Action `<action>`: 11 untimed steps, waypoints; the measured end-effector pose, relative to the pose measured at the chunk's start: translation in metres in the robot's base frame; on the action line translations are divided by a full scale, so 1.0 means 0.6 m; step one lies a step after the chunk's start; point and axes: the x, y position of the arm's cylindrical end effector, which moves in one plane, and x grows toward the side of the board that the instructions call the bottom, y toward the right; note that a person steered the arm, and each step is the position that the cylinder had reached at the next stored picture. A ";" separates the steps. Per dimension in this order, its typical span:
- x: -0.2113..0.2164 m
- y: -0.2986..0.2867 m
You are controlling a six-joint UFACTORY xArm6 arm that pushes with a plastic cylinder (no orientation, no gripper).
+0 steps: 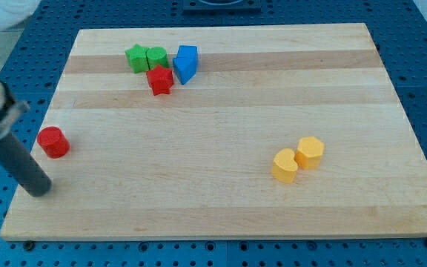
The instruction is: Push the red circle into the red star
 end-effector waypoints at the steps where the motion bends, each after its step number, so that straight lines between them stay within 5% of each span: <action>1: -0.095 -0.002; 2: -0.199 0.026; 4: -0.160 0.003; 5: -0.208 -0.026; 7: -0.335 0.095; 9: -0.288 -0.009; 11: -0.234 0.014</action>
